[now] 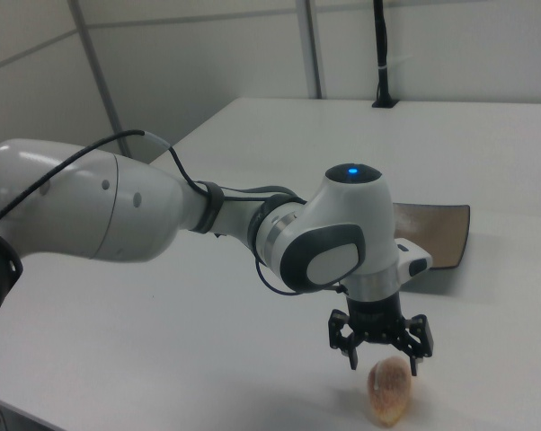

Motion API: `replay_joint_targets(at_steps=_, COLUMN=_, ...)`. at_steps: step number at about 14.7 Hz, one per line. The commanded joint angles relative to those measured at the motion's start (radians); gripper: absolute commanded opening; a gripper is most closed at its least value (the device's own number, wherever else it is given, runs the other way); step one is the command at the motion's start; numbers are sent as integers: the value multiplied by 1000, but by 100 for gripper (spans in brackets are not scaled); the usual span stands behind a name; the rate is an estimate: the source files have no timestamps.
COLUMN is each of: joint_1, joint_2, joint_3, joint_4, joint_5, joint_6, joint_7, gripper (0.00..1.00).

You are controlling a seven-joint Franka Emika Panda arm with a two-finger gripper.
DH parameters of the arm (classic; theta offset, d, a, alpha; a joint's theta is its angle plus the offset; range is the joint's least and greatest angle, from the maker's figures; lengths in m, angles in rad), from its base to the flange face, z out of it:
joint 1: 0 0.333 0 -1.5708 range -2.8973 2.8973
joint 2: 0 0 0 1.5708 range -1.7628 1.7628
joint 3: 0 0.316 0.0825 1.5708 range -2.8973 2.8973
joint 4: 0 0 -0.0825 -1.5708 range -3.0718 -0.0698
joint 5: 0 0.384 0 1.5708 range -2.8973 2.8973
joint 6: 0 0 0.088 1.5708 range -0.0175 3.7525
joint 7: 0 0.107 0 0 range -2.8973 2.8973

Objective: Bread is placed on a ceramic plate
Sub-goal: 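Close the gripper on the bread roll and lift it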

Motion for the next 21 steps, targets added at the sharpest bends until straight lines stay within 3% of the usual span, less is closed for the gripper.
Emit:
replay_joint_targets(at_steps=1, joint_1=-8, joint_2=13, joint_3=-1, joint_4=-40, joint_5=-47, joint_6=82, joint_7=-9, gripper=100)
replay_joint_targets(at_steps=5, joint_1=-9, joint_2=16, joint_3=0, joint_4=-67, joint_5=-51, joint_6=114, joint_7=-9, gripper=99)
replay_joint_targets(at_steps=7, joint_1=-9, joint_2=16, joint_3=0, joint_4=-68, joint_5=-53, joint_6=114, joint_7=-9, gripper=76)
replay_joint_targets(at_steps=8, joint_1=-8, joint_2=16, joint_3=0, joint_4=-71, joint_5=-61, joint_6=113, joint_7=-9, gripper=54)
replay_joint_targets(at_steps=9, joint_1=-8, joint_2=15, joint_3=0, joint_4=-71, joint_5=-61, joint_6=111, joint_7=-9, gripper=43)
replay_joint_targets(at_steps=11, joint_1=-8, joint_2=13, joint_3=0, joint_4=-71, joint_5=-62, joint_6=106, joint_7=-7, gripper=26)
replay_joint_targets(at_steps=12, joint_1=-8, joint_2=10, joint_3=0, joint_4=-70, joint_5=-61, joint_6=102, joint_7=-7, gripper=22)
replay_joint_targets(at_steps=16, joint_1=0, joint_2=-30, joint_3=2, joint_4=-38, joint_5=-61, joint_6=24, joint_7=-7, gripper=23)
replay_joint_targets(at_steps=19, joint_1=9, joint_2=-53, joint_3=14, joint_4=57, joint_5=-42, joint_6=-73, joint_7=-1, gripper=24)
replay_joint_targets(at_steps=21, joint_1=9, joint_2=-53, joint_3=52, joint_4=128, joint_5=-39, joint_6=-98, joint_7=20, gripper=26)
